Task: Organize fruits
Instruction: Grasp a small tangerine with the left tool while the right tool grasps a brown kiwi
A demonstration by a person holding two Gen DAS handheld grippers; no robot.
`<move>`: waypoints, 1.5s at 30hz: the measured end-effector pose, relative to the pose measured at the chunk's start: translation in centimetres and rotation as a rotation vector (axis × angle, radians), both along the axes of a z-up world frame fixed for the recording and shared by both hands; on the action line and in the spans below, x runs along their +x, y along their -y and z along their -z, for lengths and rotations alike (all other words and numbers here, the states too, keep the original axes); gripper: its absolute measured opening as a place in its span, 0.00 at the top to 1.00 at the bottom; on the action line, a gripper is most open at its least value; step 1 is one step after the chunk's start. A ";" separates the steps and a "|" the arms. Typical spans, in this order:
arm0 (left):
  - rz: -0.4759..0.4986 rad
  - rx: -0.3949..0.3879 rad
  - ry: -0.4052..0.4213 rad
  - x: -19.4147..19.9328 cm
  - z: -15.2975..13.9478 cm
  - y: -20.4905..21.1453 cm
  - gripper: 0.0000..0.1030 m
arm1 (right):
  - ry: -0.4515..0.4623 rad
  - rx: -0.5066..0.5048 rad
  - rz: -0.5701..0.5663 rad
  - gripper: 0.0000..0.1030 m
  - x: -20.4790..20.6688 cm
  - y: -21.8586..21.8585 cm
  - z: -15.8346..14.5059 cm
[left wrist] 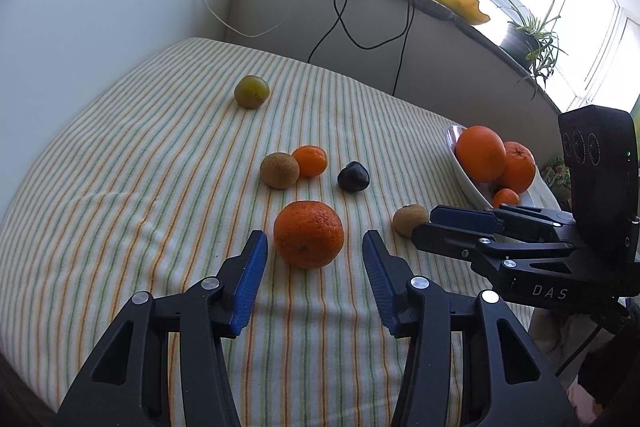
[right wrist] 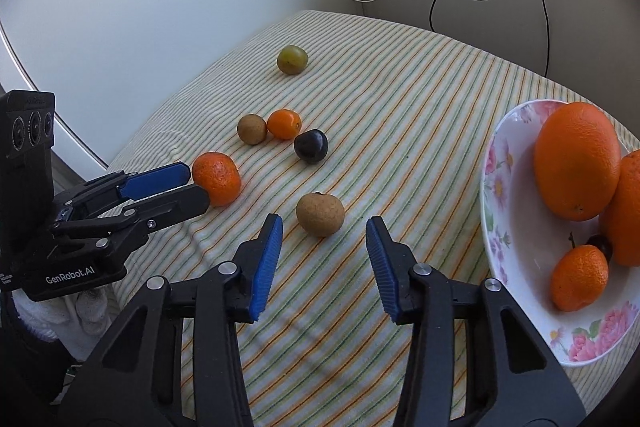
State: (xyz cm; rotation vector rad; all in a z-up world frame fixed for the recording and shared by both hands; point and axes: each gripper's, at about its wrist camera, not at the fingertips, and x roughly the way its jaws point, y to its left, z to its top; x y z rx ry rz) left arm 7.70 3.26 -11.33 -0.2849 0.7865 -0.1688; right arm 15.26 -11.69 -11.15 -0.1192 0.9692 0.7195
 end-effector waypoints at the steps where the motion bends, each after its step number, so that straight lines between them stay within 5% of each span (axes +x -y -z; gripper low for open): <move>1: 0.000 -0.001 -0.002 0.0 0.0 -0.1 0.56 | 0.001 -0.003 -0.005 0.59 0.0 -0.2 0.0; 16: 0.009 -0.017 -0.007 0.9 0.8 -0.2 0.64 | -0.005 -0.041 -0.021 0.73 0.6 -1.1 0.7; 45: 0.093 -0.049 0.067 1.1 -2.4 2.9 0.64 | 0.052 0.073 0.052 0.74 -2.2 4.4 -2.9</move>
